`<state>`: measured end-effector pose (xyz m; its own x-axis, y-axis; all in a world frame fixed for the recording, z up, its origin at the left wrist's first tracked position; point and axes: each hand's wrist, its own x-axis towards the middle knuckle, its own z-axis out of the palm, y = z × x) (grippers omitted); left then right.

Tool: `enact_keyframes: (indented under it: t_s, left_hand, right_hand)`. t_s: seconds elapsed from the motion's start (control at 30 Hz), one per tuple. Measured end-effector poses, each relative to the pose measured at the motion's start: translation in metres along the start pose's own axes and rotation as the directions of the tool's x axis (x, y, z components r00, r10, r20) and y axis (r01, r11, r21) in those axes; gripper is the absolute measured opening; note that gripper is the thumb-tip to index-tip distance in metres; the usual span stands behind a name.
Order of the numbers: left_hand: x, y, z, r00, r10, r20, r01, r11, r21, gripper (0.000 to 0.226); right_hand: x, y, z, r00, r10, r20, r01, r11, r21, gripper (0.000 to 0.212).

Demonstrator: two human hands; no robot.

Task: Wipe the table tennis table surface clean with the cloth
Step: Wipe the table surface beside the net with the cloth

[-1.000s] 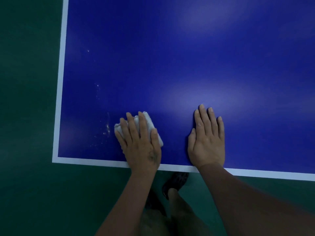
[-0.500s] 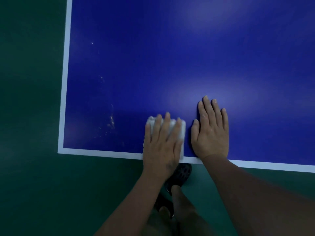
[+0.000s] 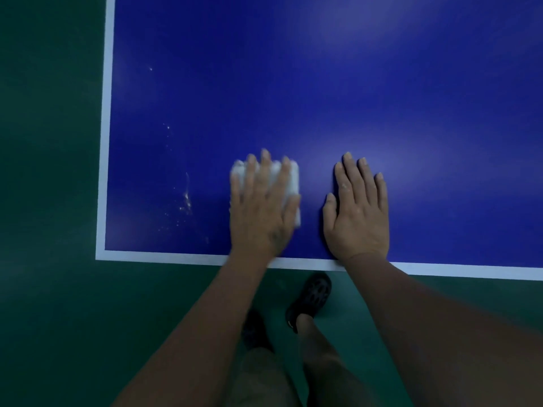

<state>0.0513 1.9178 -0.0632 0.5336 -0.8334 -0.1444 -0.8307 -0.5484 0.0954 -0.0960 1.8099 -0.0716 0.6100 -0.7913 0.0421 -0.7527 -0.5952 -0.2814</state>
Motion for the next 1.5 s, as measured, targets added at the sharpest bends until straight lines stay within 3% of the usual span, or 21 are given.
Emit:
enact_keyframes:
  t_s: [0.1,0.17,0.33,0.47,0.63,0.8,0.93,0.97,1.03,1.13,1.23,1.3,1.37,1.43,1.5]
  left_hand:
    - [0.026,-0.035,-0.002,0.965,-0.254,-0.059,0.252,0.967,-0.036,0.065]
    - [0.004,-0.034,0.002,0.942,-0.325,-0.079,0.322,0.946,-0.045,0.065]
    - [-0.103,0.009,0.011,0.99,-0.141,-0.032,0.14,0.99,-0.031,0.061]
    - [-0.094,0.006,0.01,0.999,0.004,-0.035,-0.005,1.0,-0.017,0.06]
    - [-0.044,-0.016,0.006,0.974,-0.202,-0.105,0.201,0.979,-0.023,0.062]
    - [-0.089,-0.005,0.016,0.996,0.067,-0.062,-0.071,0.996,-0.061,0.068]
    - [-0.079,-0.052,0.008,0.99,0.138,-0.005,-0.138,0.99,-0.002,0.066]
    - [-0.073,-0.073,0.006,0.994,0.112,0.007,-0.112,0.993,0.029,0.066]
    - [-0.068,-0.133,0.001,0.997,-0.074,-0.017,0.075,0.996,0.046,0.067]
    - [-0.078,-0.225,-0.007,0.919,-0.389,-0.063,0.386,0.921,-0.061,0.065]
    - [-0.083,-0.229,-0.007,0.869,-0.489,-0.074,0.48,0.871,-0.106,0.063]
    - [-0.082,-0.193,-0.009,0.894,-0.443,-0.068,0.434,0.894,-0.11,0.063]
    - [-0.091,-0.16,-0.008,0.968,-0.251,-0.014,0.249,0.964,-0.096,0.063]
    - [-0.097,-0.16,-0.005,0.994,-0.105,0.023,0.107,0.992,-0.069,0.063]
    - [-0.094,-0.193,-0.003,0.982,-0.188,0.015,0.188,0.979,-0.082,0.063]
  right_hand:
    - [0.0,0.0,0.001,1.0,-0.006,0.004,0.006,1.0,-0.002,0.059]
    - [-0.001,0.0,0.0,1.0,-0.011,0.005,0.011,1.0,0.003,0.059]
    - [-0.002,0.0,-0.002,1.0,-0.019,0.002,0.019,1.0,0.0,0.059]
    - [-0.008,0.003,0.0,0.995,-0.063,-0.072,0.064,0.998,0.012,0.054]
    - [-0.02,-0.016,0.003,0.983,-0.003,-0.181,0.021,0.995,0.095,0.043]
    - [-0.031,-0.066,0.013,0.984,-0.04,-0.172,0.072,0.98,0.186,0.04]
    - [-0.017,-0.104,0.025,0.988,-0.077,-0.137,0.102,0.976,0.191,0.043]
    - [-0.012,-0.109,0.029,0.985,-0.097,-0.144,0.12,0.978,0.168,0.044]
    - [-0.003,-0.113,0.036,0.982,-0.127,-0.137,0.142,0.984,0.107,0.048]
    - [0.0,-0.115,0.042,0.988,-0.129,-0.085,0.132,0.991,0.032,0.057]
    - [0.002,-0.118,0.044,0.99,-0.117,-0.074,0.117,0.993,-0.003,0.06]
    - [0.001,-0.119,0.042,0.991,-0.11,-0.075,0.11,0.994,-0.004,0.06]
    - [0.002,-0.12,0.041,0.991,-0.112,-0.077,0.112,0.994,-0.008,0.058]
    - [0.004,-0.119,0.042,0.99,-0.114,-0.08,0.113,0.993,-0.013,0.057]
    - [0.003,-0.121,0.042,0.991,-0.11,-0.078,0.109,0.994,-0.017,0.057]
